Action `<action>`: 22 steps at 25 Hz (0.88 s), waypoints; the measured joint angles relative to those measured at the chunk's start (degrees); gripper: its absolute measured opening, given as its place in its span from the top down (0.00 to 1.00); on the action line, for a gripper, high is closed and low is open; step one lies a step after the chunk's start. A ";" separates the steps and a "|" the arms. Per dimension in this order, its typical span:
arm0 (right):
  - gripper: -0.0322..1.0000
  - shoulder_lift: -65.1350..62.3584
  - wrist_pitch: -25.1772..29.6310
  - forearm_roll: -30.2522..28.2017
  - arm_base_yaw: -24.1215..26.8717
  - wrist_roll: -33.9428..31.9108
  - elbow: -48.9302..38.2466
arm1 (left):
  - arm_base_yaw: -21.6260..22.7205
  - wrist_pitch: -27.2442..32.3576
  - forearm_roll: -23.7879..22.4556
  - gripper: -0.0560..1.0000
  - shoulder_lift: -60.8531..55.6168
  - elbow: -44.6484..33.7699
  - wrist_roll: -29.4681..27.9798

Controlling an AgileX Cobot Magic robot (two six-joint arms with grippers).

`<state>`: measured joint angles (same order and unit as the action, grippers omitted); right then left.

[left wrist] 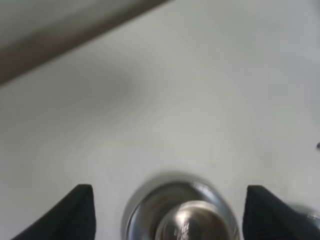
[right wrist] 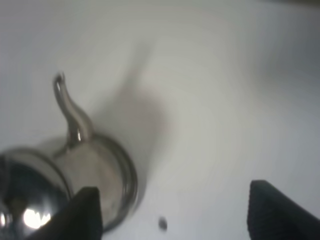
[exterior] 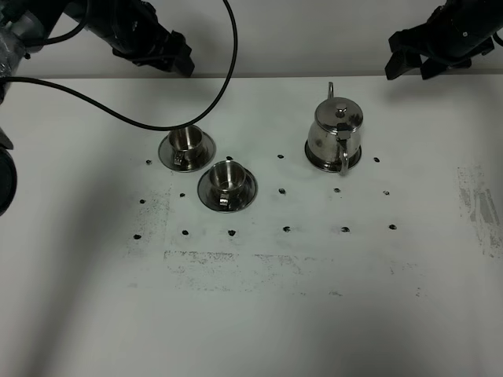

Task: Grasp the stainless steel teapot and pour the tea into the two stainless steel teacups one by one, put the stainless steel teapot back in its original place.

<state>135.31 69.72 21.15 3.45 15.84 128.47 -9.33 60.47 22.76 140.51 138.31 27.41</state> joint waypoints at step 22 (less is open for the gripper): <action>0.41 -39.43 -32.53 -5.58 0.00 0.10 -52.48 | 1.46 -33.22 -4.56 0.41 -45.22 -60.12 1.42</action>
<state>95.88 37.19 15.58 3.45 15.93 75.99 -7.87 27.25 18.19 95.29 78.19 28.83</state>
